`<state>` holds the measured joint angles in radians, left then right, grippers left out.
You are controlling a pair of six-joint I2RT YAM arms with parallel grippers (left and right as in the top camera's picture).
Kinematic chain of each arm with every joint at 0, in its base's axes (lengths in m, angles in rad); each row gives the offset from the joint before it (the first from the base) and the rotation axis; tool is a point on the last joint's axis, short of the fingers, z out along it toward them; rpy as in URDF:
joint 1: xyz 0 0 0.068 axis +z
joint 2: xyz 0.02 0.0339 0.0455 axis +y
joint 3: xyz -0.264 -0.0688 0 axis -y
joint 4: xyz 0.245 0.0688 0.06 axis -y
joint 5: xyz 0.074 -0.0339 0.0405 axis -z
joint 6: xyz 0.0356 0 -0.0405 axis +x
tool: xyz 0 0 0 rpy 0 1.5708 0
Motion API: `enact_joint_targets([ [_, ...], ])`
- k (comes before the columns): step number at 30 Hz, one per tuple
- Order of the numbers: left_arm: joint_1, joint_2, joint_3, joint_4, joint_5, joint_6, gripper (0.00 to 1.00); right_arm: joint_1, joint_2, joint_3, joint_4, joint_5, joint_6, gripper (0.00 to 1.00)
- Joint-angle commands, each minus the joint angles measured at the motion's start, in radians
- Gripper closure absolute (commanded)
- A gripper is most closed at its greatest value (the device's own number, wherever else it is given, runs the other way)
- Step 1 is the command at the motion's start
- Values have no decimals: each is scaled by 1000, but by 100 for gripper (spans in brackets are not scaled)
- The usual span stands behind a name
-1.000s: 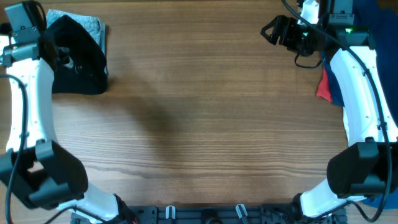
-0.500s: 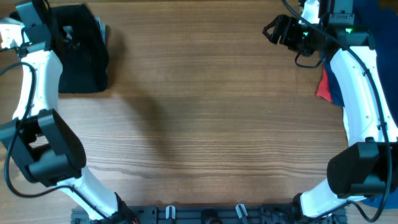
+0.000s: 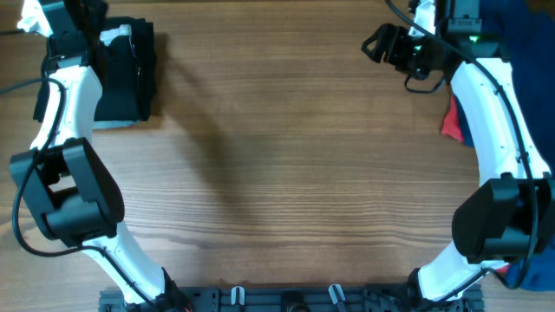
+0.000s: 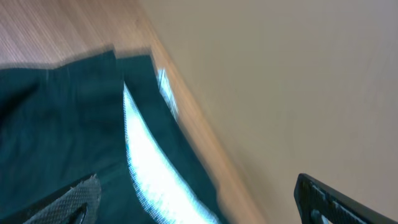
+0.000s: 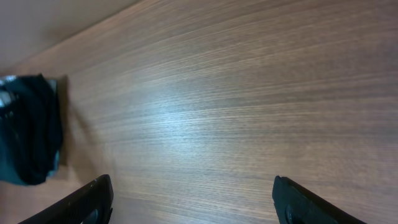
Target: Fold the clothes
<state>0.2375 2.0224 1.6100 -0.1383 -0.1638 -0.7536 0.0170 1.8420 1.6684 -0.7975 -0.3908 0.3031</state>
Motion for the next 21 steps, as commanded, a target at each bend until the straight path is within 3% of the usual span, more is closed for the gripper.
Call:
enact_joint_targets([
  [1, 0, -109, 13, -105, 211, 235, 0, 48, 13, -7, 7, 17, -124, 17],
  [3, -6, -163, 13, -203, 227, 238, 0, 78, 6, -7, -5, 55, -177, 14],
  [5, -30, -221, 13, -289, 227, 301, 0, 115, -11, -7, -31, 150, -166, 0],
  [10, -176, -374, 13, -432, 211, 480, 0, 191, -145, -7, -157, 311, -163, 0],
  [18, -335, -410, 13, -532, 212, 485, 0, 198, -512, -7, -279, 325, -171, 1],
  [21, -348, -410, 13, -533, 212, 484, 0, 199, -628, -7, -273, 302, -99, 0],
])
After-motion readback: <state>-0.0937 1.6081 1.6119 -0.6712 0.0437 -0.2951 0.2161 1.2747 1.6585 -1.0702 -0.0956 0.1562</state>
